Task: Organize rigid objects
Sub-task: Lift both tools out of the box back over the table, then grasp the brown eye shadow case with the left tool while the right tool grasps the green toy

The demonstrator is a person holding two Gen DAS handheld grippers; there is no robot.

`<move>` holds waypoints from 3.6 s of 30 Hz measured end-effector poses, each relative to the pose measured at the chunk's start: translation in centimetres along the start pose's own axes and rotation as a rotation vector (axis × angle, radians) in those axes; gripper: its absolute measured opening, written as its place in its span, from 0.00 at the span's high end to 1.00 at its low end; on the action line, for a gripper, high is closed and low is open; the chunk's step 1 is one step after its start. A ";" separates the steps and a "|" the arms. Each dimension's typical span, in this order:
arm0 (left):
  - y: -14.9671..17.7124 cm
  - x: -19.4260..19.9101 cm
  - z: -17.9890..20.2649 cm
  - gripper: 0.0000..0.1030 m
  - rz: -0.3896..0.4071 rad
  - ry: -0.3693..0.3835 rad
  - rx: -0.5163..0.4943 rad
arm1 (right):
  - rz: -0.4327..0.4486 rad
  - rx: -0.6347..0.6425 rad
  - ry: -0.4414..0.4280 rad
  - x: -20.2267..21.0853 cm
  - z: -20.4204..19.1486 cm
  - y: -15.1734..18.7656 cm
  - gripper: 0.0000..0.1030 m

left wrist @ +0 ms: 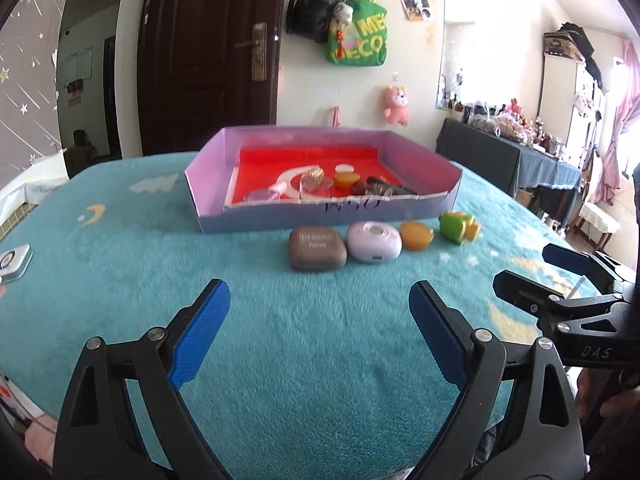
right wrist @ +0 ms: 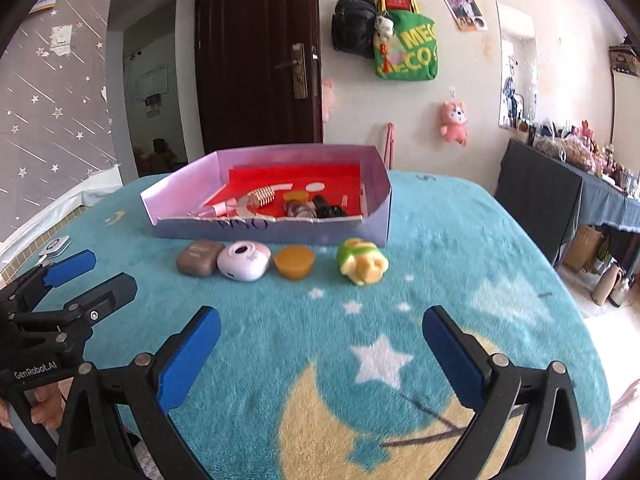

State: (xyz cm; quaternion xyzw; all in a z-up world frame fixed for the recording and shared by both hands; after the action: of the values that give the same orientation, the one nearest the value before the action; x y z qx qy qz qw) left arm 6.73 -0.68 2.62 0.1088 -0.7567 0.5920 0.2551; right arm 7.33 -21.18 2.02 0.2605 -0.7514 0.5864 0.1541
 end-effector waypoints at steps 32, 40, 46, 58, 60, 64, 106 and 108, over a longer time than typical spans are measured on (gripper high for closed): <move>2.1 -3.0 -0.1 0.11 -0.095 -0.003 0.016 | -0.096 -0.033 0.046 -3.3 1.8 2.9 0.00; 0.8 -3.7 -0.7 0.11 -0.109 -0.001 0.025 | -0.089 -0.029 0.053 -3.3 1.9 1.8 0.00; -0.7 -5.3 -1.3 0.11 -0.149 0.029 0.029 | -0.092 -0.038 0.066 -4.1 2.1 -0.3 0.00; -2.9 -8.9 -2.3 0.11 -0.228 0.033 0.022 | -0.146 -0.064 0.079 -6.8 3.6 -4.1 0.00; -3.0 -9.4 -2.2 0.11 -0.244 0.038 0.008 | -0.151 -0.066 0.083 -7.2 3.8 -4.6 0.00; -3.1 -10.2 -2.0 0.11 -0.271 0.039 -0.024 | -0.162 -0.058 0.101 -8.0 4.2 -5.2 0.00; -3.7 -12.2 -3.0 0.53 -0.310 0.124 -0.030 | -0.328 -0.102 -0.092 -12.0 4.2 -5.0 0.51; -4.0 -11.6 -2.9 0.53 -0.295 0.130 -0.032 | -0.309 -0.111 -0.099 -11.5 4.1 -5.1 0.51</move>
State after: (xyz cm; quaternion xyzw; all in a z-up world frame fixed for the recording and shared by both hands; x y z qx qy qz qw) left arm 19.15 -0.57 0.48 0.1760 -0.7237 0.5418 0.3895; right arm 19.96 -23.59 -1.11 0.3928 -0.7402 0.4996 0.2194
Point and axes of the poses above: each gripper's, at about its wrist camera, not at the fingertips, and x roughly against the way its jaws point, z to its right, y to its underside, the point moved 5 cm from there along -x, roughly the way its jaws point, and after that the axes turned 15 degrees about -x, right-handed, at the moved point
